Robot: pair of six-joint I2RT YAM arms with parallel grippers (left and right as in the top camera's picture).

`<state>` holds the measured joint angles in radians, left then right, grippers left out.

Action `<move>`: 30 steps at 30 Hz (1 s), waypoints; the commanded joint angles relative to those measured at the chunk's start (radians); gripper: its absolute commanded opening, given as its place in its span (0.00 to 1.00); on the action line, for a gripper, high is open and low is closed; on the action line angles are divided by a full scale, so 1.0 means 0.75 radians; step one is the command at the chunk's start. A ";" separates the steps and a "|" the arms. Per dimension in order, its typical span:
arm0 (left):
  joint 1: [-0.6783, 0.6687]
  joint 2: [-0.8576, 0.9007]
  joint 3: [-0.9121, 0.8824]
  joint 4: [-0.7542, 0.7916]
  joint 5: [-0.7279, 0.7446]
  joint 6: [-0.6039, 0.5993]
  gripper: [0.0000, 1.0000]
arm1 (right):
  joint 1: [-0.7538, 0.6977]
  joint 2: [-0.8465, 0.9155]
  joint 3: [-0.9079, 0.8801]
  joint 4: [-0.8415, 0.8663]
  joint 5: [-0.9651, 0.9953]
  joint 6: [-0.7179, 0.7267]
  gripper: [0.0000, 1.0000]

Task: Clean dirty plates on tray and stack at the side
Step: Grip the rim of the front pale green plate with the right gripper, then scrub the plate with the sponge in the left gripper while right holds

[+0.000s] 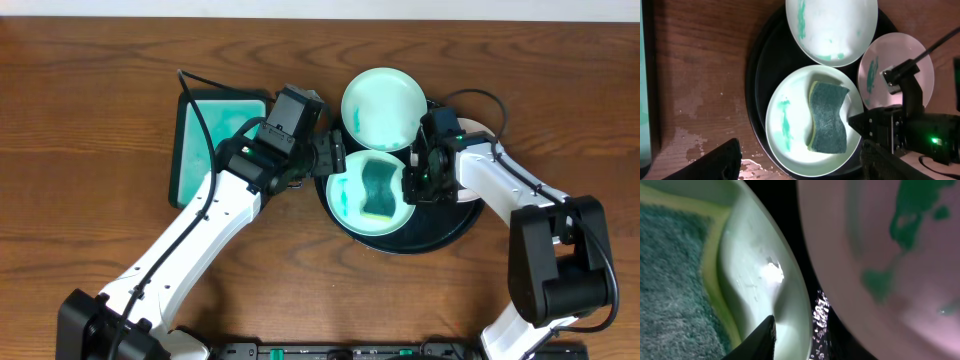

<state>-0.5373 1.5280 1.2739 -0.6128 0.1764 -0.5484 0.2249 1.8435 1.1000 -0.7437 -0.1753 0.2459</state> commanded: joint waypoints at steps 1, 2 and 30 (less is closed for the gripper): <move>0.006 0.003 0.002 -0.013 -0.022 0.018 0.77 | 0.019 0.006 0.008 0.058 0.024 -0.083 0.31; 0.006 0.003 0.002 -0.016 -0.022 0.018 0.77 | 0.019 0.006 0.008 0.077 0.024 -0.092 0.31; -0.228 0.433 -0.002 0.262 0.159 0.027 0.69 | 0.007 0.006 0.001 0.149 0.048 -0.114 0.07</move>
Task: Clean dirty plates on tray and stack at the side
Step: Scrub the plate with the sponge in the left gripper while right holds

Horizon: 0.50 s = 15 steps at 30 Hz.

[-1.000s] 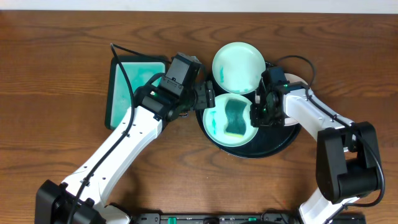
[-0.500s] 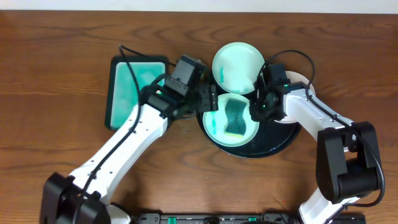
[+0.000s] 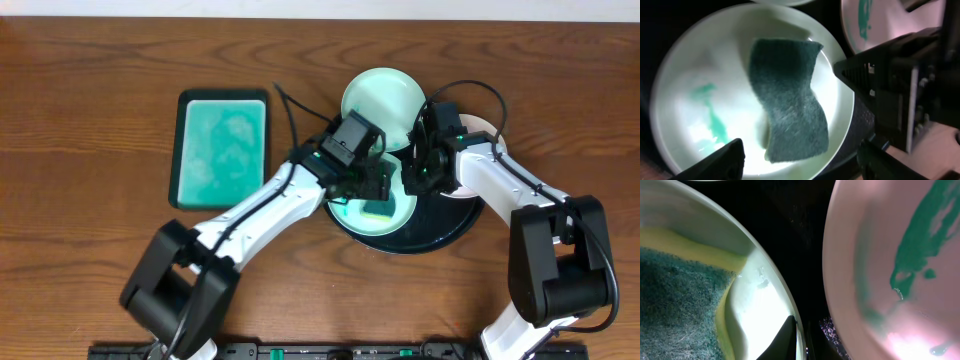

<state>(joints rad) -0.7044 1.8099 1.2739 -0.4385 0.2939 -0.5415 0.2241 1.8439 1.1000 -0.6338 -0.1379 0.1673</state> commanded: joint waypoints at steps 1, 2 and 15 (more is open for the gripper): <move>-0.006 0.076 -0.002 0.044 0.002 0.018 0.68 | 0.008 0.006 0.001 0.002 -0.002 -0.010 0.06; -0.006 0.090 -0.002 0.052 0.002 0.018 0.65 | 0.008 0.006 0.001 -0.002 -0.002 -0.010 0.06; -0.014 0.191 -0.002 0.143 0.001 -0.016 0.54 | 0.008 0.006 0.001 -0.008 -0.002 -0.010 0.05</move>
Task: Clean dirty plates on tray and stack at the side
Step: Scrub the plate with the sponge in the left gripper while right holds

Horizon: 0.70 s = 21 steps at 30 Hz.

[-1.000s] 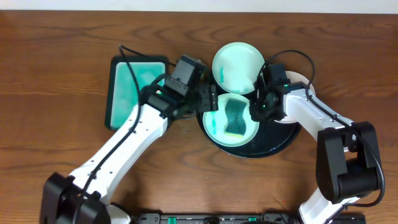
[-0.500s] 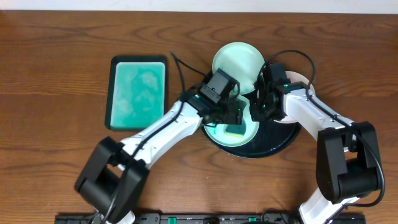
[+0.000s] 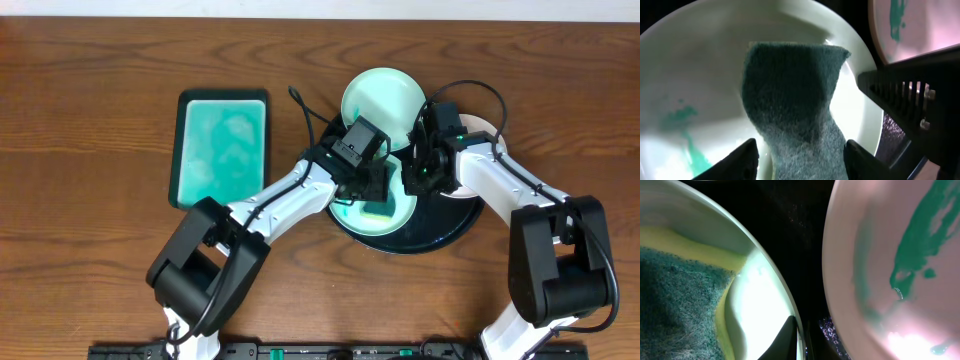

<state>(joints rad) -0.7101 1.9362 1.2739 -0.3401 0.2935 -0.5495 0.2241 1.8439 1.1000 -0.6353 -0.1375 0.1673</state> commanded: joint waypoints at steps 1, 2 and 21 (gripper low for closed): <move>-0.010 0.024 -0.002 0.015 -0.003 -0.006 0.53 | 0.008 0.006 0.001 -0.005 -0.002 -0.010 0.06; -0.015 0.025 -0.002 0.018 -0.018 -0.007 0.52 | 0.008 0.006 0.001 -0.005 -0.002 -0.010 0.05; -0.087 0.063 -0.002 0.049 -0.313 -0.031 0.50 | 0.008 0.006 0.001 -0.016 -0.003 -0.010 0.04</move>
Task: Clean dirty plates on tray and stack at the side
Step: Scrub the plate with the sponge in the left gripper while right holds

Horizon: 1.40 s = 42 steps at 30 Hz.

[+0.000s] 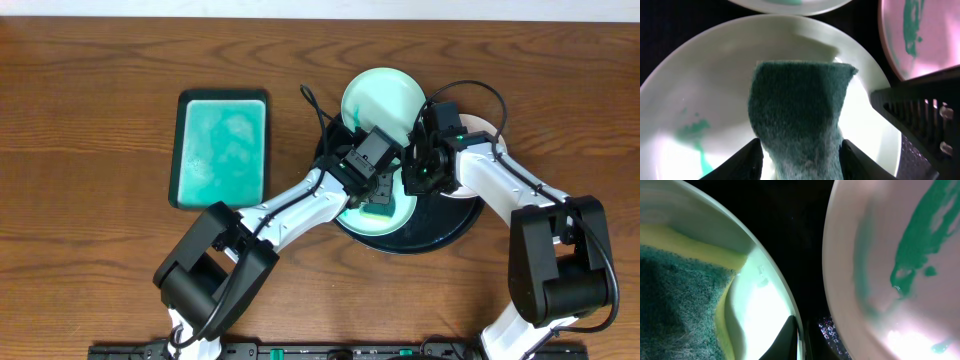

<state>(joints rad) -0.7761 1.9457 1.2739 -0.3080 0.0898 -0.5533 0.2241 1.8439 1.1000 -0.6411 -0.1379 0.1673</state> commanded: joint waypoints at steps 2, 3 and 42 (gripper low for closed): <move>0.001 0.071 -0.002 0.016 -0.041 -0.063 0.50 | 0.008 0.006 0.001 -0.010 -0.002 -0.011 0.04; 0.001 0.081 -0.002 0.022 -0.039 -0.078 0.50 | 0.008 0.006 0.001 -0.011 -0.002 -0.010 0.04; 0.153 -0.053 0.002 -0.071 0.271 -0.031 0.08 | 0.008 0.006 -0.022 0.002 -0.001 -0.011 0.03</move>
<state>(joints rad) -0.6697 1.9327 1.2850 -0.3912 -0.0204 -0.5930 0.2241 1.8439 1.0973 -0.6456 -0.1570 0.1673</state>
